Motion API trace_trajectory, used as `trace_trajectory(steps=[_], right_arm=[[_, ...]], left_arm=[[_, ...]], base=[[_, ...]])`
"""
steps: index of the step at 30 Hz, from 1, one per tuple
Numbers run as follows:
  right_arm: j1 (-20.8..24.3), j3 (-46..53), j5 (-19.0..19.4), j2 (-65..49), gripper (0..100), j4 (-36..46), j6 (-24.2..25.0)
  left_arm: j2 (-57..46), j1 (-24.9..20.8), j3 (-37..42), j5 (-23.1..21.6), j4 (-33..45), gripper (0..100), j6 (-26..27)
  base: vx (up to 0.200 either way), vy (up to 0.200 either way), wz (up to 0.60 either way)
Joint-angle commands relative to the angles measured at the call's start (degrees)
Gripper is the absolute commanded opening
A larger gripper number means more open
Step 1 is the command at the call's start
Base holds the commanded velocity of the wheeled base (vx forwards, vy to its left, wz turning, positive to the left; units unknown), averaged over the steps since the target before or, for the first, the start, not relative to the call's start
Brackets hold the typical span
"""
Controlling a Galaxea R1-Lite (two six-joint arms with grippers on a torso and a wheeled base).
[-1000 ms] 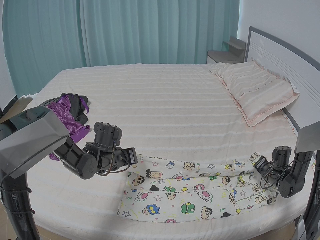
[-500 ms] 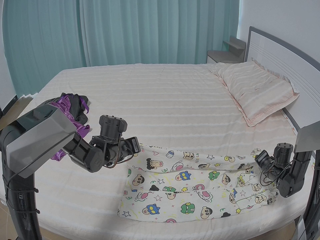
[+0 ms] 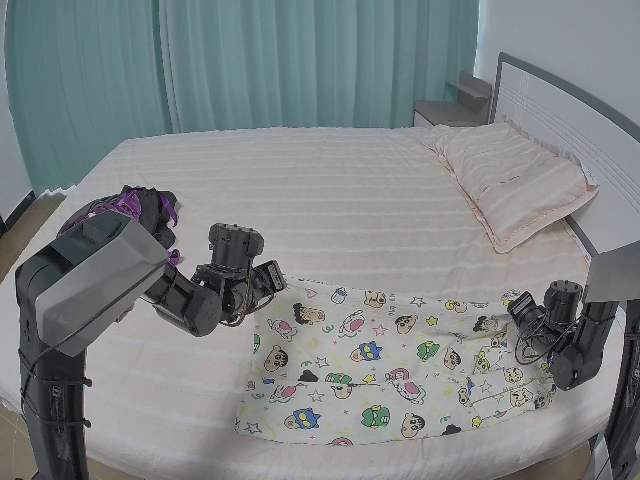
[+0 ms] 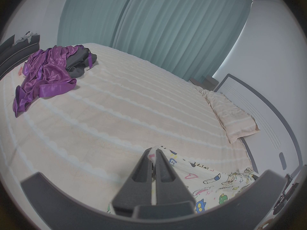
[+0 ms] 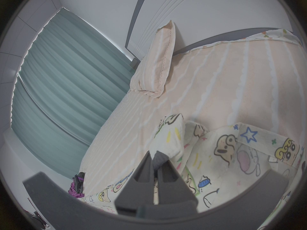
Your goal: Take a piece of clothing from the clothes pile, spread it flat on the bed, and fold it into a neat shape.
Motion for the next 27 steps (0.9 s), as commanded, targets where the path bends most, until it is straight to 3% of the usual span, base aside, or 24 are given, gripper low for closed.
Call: trace_trajectory(steps=[1, 11, 27], right_arm=[[0.0, -0.4, 0.0, 0.1, 0, -0.1, 0.1], [-0.6, 0.6, 0.0, -0.7, 0, -0.1, 0.0], [-1.2, 7.4, 1.5, -3.3, 0, 0.0, -3.4]], left_arm=[[1.7, 0.0, -1.6, 0.9, -0.1, 0, 0.0], [3.6, 0.7, -1.7, 2.2, -0.7, 0, 0.2], [-3.1, -0.4, 11.1, 1.6, -1.7, 0, 0.8]], base=[[0.000, 0.000, 0.00], [0.000, 0.000, 0.00], [0.000, 0.000, 0.00]])
